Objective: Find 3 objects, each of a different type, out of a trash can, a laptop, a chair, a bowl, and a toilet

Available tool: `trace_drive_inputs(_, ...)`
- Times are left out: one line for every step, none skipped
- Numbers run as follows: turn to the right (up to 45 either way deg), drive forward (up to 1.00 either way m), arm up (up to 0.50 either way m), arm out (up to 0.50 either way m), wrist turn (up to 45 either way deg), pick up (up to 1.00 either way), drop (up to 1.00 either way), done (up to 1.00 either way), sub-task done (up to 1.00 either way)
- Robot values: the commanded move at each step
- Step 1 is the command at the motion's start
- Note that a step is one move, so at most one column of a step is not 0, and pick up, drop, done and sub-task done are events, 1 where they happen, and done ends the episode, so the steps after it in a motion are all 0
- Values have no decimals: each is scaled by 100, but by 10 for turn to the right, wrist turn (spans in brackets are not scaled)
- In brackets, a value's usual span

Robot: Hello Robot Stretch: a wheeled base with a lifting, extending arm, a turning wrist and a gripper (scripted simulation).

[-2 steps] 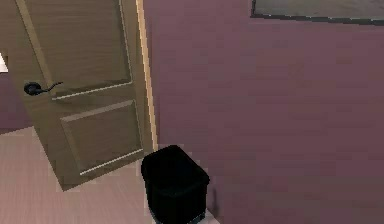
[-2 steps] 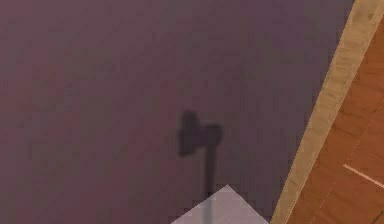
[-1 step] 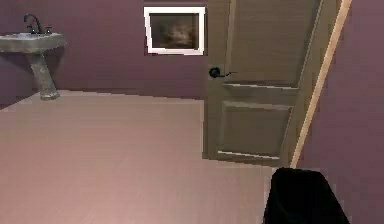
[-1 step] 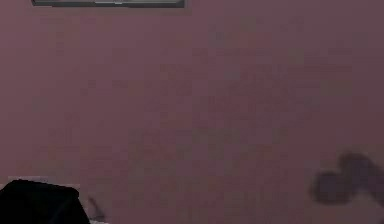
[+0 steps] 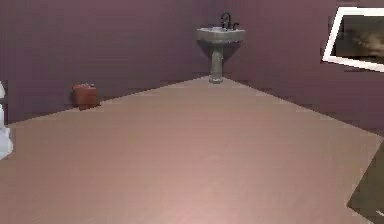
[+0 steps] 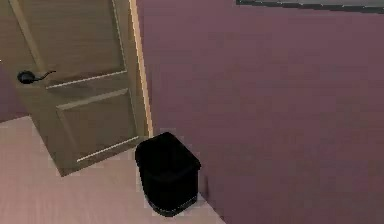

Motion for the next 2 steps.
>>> trace_drive_inputs(-450,0,0,0,0,0,0,0,0)
trace_drive_inputs(0,100,0,0,0,0,0,0,0)
